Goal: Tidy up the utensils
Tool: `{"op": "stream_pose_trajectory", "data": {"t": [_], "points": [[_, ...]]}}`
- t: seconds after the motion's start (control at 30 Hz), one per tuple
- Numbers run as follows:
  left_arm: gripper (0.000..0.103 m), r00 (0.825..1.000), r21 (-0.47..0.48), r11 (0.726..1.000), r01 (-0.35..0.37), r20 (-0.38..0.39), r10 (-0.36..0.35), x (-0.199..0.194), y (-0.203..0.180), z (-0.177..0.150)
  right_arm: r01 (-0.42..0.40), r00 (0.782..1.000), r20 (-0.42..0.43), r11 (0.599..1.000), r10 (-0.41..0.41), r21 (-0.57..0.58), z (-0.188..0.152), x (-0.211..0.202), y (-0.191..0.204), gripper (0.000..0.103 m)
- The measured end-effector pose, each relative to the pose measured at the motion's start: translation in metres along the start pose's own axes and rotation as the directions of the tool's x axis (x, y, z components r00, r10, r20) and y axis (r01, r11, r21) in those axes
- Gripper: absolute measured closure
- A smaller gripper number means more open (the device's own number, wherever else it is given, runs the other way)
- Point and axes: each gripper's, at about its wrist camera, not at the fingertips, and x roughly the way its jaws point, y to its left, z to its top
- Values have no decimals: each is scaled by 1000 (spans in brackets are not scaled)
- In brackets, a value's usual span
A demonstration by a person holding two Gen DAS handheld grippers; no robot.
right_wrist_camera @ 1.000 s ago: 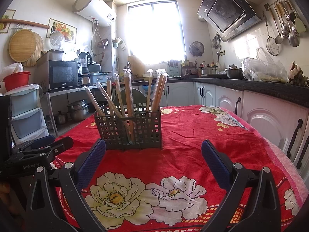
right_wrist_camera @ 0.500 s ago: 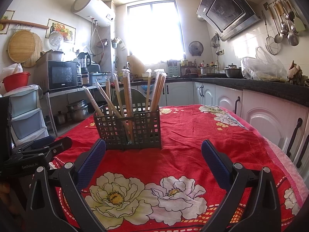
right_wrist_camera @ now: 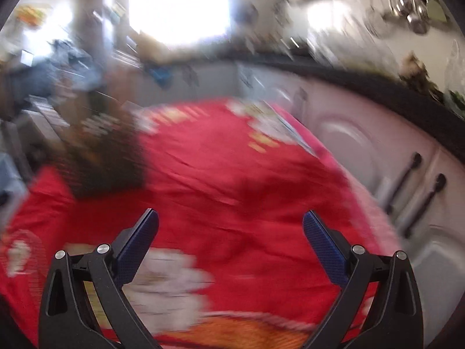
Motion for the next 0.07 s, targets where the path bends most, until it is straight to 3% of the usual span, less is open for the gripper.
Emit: {"op": "stream_pose_trajectory", "data": {"t": [0.07], "points": [[10, 997, -9, 998, -67, -43, 67, 25, 19, 8, 61, 996, -66, 998, -60, 13, 6, 29, -25, 6]]}}
